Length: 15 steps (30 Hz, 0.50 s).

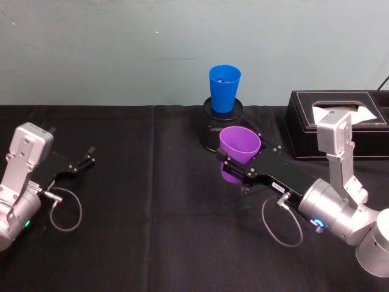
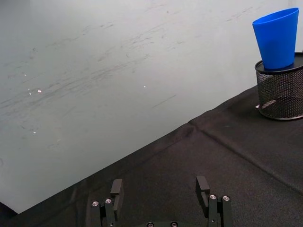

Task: Pick up one cup with a gripper and tap it against the other cup.

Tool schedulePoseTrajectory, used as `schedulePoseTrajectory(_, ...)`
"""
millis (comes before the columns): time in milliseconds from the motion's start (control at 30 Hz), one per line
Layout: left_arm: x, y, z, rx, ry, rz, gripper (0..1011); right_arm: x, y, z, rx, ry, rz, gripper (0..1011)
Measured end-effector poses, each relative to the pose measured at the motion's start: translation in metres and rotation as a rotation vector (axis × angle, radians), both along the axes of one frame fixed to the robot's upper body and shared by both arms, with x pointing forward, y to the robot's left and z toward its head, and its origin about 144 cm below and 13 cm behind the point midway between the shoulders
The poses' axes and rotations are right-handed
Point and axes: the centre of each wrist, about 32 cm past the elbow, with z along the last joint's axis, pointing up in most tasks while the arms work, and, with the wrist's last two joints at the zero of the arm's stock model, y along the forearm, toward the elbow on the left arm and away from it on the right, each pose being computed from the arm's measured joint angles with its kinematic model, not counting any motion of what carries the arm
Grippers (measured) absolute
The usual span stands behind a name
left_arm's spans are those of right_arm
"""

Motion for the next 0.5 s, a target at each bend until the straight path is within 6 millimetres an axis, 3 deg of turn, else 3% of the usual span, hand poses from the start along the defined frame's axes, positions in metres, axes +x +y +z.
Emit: schedulePoseTrajectory(500, 0.0000, 0.0000, 0.0000, 0.000, 0.000, 0.000, 1000, 0.0000, 0.0000, -0.0001, -0.001, 0.000, 0.000, 731)
